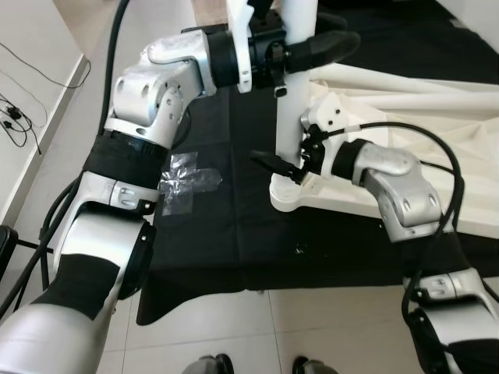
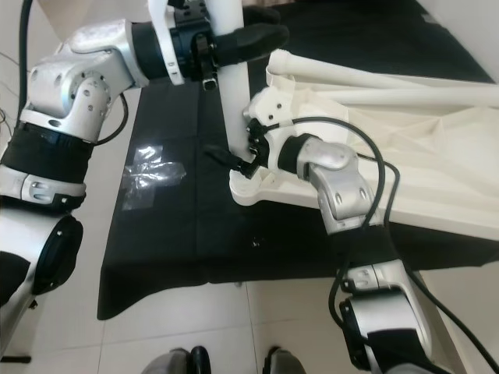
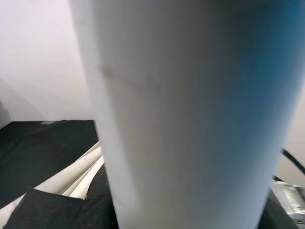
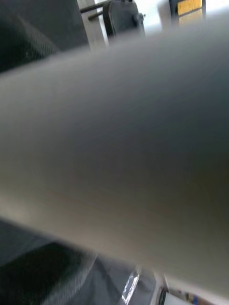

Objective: Building children table

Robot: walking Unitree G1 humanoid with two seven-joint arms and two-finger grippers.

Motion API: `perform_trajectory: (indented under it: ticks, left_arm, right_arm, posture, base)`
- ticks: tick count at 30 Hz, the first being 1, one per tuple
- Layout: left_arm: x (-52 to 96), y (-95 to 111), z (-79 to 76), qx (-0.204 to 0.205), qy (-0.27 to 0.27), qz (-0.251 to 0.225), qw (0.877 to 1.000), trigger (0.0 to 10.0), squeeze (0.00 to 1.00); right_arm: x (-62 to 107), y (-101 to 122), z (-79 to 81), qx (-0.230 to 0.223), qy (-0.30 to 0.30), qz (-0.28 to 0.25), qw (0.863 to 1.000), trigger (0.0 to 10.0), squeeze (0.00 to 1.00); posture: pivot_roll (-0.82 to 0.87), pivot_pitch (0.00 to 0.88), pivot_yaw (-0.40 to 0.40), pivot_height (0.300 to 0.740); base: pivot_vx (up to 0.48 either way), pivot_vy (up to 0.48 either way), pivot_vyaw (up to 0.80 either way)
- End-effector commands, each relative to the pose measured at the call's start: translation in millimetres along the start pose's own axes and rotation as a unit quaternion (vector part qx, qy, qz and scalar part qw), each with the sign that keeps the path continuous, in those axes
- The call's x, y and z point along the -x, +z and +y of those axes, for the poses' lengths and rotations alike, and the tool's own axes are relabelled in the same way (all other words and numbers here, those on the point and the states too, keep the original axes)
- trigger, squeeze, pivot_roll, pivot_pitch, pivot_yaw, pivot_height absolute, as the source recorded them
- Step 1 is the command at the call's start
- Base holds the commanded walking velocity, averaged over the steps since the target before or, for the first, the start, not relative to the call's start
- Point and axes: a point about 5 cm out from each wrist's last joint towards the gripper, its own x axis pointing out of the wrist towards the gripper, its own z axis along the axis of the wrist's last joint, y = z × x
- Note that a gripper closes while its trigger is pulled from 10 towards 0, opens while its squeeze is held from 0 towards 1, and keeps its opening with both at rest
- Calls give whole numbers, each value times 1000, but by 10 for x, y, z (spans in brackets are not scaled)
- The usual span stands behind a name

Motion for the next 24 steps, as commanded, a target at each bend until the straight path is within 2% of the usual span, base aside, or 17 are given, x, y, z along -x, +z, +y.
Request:
perform_trajectory:
  ticks: [1,2,5,11,17,18,19,24]
  left_arm:
    - [-44,35,-56,-7,-21,-9,1000,0,0]
    - [-44,35,-58,-5,-21,-10,1000,0,0]
    - [-43,35,-59,-4,-22,-10,1000,0,0]
    - [-54,25,-62,2,-22,-11,1000,0,0]
    - [-69,13,-54,4,-20,-10,1000,0,0]
    - [-73,17,-38,13,-15,-14,1000,2392,1000]
    - [-78,23,-33,24,-17,-17,999,10000,1000]
    - [-87,66,27,32,12,-27,999,10000,1000]
  right_arm:
    - [-98,-50,79,-2,33,12,999,3412,0]
    - [-101,-55,48,-10,50,10,999,0,0]
    - [-101,-58,43,-15,57,9,998,0,0]
    - [-98,-90,72,-47,124,-12,991,0,0]
    - [-123,-100,81,-60,142,-27,988,0,0]
    - [-133,-100,81,-61,139,-29,988,0,0]
    - [-144,-106,75,-63,133,-31,989,0,0]
    - [-164,-156,50,-81,81,-33,993,0,0]
  posture:
    - [-24,182,99,740]
    - [-24,187,99,740]
    - [-24,187,99,740]
    - [-17,205,101,740]
    - [-18,209,102,740]
    - [-21,211,102,740]
    - [-23,213,102,740]
    - [-33,219,97,740]
  base:
    - [0,0,0]
    - [0,0,0]
    - [0,0,0]
    - [0,0,0]
    - [0,0,0]
    - [0,0,0]
    - [0,0,0]
    - [0,0,0]
